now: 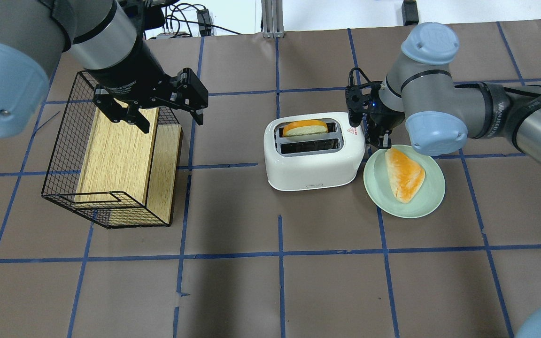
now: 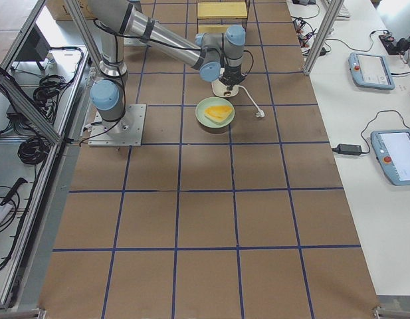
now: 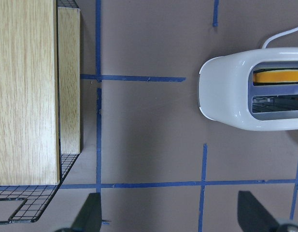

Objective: Press toaster with right arm
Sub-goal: 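Raise the right gripper away from the toaster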

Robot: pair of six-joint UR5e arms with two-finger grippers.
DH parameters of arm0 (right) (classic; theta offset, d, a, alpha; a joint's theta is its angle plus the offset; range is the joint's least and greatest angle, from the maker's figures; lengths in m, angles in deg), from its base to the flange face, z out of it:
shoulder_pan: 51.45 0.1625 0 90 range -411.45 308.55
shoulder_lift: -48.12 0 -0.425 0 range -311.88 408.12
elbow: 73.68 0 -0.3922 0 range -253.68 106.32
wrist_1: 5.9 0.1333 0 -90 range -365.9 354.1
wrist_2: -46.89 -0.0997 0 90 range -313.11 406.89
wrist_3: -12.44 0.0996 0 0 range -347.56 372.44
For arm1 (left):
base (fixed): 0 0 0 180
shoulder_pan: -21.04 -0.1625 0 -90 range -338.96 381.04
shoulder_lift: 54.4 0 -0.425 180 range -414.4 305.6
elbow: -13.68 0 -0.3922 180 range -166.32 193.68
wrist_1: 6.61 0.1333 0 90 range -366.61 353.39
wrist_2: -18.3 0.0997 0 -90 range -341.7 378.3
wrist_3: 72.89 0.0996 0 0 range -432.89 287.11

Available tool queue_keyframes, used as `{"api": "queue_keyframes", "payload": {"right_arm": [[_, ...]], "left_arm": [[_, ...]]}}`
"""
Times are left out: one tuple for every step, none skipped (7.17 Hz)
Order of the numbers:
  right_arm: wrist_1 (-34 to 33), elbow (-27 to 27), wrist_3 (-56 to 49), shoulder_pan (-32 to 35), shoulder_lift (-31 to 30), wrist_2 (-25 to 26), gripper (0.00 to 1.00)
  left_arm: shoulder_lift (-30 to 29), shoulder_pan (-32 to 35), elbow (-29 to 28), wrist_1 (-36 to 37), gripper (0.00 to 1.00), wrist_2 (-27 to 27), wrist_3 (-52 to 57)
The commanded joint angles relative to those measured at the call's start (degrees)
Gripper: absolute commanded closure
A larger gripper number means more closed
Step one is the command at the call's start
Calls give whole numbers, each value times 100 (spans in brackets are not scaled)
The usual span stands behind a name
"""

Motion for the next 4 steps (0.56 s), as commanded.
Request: {"api": "queue_keyframes", "payload": {"right_arm": [[521, -319, 276, -1, -491, -137, 90], [874, -487, 1174, -44, -834, -138, 80], [1260, -628, 2001, -132, -933, -138, 52], [1543, -707, 3071, -124, -1039, -121, 7]], "left_arm": [[0, -4, 0, 0, 0, 0, 0], [0, 5, 0, 0, 0, 0, 0], [0, 5, 0, 0, 0, -9, 0], [0, -4, 0, 0, 0, 0, 0]]}}
